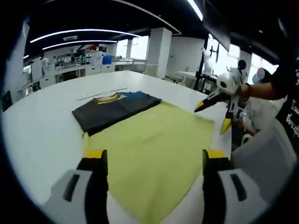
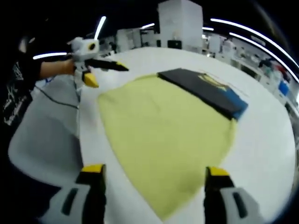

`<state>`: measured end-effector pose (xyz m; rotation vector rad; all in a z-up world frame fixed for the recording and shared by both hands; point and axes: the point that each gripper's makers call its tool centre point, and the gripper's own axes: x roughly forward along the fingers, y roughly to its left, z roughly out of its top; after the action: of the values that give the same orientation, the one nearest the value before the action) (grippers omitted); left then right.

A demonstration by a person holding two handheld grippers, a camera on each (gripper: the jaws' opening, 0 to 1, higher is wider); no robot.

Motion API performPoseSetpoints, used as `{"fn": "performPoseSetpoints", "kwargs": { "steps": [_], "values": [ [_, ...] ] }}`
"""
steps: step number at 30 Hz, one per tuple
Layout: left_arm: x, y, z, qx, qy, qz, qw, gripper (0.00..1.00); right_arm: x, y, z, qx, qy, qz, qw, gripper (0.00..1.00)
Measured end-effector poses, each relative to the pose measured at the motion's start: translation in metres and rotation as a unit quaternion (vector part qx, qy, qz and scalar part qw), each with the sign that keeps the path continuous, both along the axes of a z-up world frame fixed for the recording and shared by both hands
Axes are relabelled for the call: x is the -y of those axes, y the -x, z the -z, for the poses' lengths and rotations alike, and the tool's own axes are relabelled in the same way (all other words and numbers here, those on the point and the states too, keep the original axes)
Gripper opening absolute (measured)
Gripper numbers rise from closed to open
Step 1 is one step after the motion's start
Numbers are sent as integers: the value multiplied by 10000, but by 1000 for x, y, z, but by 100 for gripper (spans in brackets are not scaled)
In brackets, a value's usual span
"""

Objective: Fold the garment on the visible template until the final outline fits inside the template.

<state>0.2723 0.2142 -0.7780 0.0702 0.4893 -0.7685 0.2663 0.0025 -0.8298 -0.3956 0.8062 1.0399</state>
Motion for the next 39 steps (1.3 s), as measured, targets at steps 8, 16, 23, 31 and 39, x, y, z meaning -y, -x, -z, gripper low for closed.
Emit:
{"fn": "performPoseSetpoints", "kwargs": {
  "steps": [8, 16, 23, 31, 39],
  "values": [
    [-8, 19, 24, -95, -420, 258, 9987, 70, 5, 4, 6, 27, 72, -71, 9999, 80],
    [-14, 37, 43, -266, -742, 419, 9960, 63, 10, 6, 10, 118, 196, -139, 9996, 74],
    [-22, 40, 50, -217, -1191, 603, 9908, 57, 15, 9, 13, 147, 359, -220, 9990, 66],
    [-29, 46, 57, -261, -1525, 838, 9844, 50, 23, 8, 17, 172, 518, -292, 9981, 58],
    [-35, 44, 62, -264, -1644, 927, 9817, 45, 25, 9, 21, 202, 707, -427, 9964, 52]
  ]
}}
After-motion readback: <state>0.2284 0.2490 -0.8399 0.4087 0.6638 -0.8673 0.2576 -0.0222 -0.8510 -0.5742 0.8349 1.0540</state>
